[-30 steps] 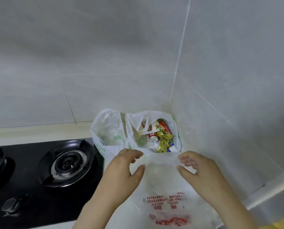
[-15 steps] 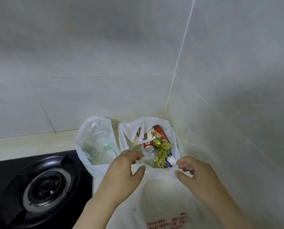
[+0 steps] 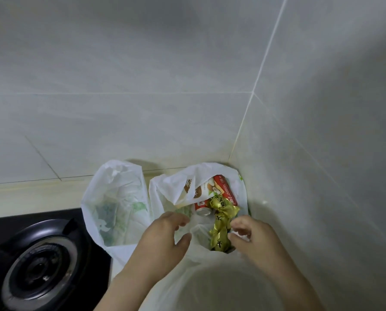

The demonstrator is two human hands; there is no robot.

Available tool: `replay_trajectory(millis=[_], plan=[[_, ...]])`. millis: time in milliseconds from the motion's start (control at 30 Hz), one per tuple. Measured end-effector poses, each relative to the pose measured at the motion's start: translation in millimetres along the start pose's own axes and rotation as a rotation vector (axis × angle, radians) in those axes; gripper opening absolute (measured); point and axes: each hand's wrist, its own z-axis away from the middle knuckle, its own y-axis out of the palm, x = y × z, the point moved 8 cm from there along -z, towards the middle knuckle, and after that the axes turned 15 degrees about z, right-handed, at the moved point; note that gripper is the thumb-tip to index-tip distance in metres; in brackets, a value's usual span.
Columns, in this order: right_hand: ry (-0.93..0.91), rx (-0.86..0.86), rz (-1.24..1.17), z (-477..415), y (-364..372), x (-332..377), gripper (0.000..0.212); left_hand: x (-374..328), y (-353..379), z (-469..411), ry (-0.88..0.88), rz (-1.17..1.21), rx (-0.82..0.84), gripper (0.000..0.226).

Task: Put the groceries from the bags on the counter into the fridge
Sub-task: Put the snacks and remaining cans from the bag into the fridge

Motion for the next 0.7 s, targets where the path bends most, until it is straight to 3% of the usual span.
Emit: replay_trajectory(millis=[233, 500, 700], plan=[[0.050, 0.015, 0.035, -44, 18, -21, 0.014, 30, 40, -32, -0.057, -0.095, 0.121, 0.030], [0.070, 0.005, 0.008, -76, 36, -34, 0.025, 54, 72, -66, -0.105, -0.135, 0.222, 0.034], [0.075, -0.026, 0.011, -92, 45, -36, 0.031, 68, 89, -95, -0.120, -0.191, 0.279, 0.052]])
